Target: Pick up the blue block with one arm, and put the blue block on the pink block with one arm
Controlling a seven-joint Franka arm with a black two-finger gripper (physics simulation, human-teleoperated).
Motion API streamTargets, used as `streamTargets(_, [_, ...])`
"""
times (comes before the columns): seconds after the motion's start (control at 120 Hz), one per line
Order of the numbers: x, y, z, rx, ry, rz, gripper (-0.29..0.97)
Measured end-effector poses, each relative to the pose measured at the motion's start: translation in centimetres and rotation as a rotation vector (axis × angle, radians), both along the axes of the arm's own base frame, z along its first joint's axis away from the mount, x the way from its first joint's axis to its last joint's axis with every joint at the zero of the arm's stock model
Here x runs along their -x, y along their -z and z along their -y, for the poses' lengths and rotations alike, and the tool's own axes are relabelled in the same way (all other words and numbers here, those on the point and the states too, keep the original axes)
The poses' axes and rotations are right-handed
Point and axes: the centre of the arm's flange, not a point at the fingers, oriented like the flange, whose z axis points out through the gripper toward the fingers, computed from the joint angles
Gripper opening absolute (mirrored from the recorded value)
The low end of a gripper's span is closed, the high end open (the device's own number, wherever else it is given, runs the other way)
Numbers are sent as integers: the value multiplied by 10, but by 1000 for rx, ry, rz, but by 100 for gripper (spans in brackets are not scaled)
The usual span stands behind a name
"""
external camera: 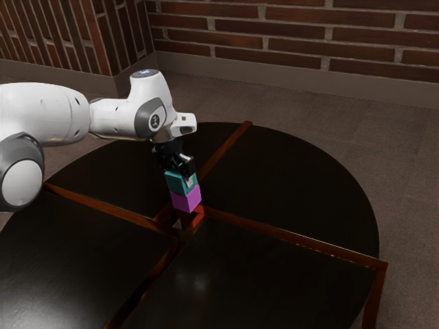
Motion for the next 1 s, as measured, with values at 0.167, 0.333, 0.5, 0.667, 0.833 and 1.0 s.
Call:
streamTargets(0.167, [-5,0,-3,-5,0,3,36])
streamTargets(0.333, [-5,1,-2,-5,3,-3,35])
streamTargets(0.5, [-6,-1,0,-2,9,0,44])
streamTargets(0.667, [-7,-3,2,2,16,3,55])
streamTargets(0.833, [-6,-33,5,-3,28,33,61])
streamTargets(1.0, [8,-106,10,-11,50,102,64])
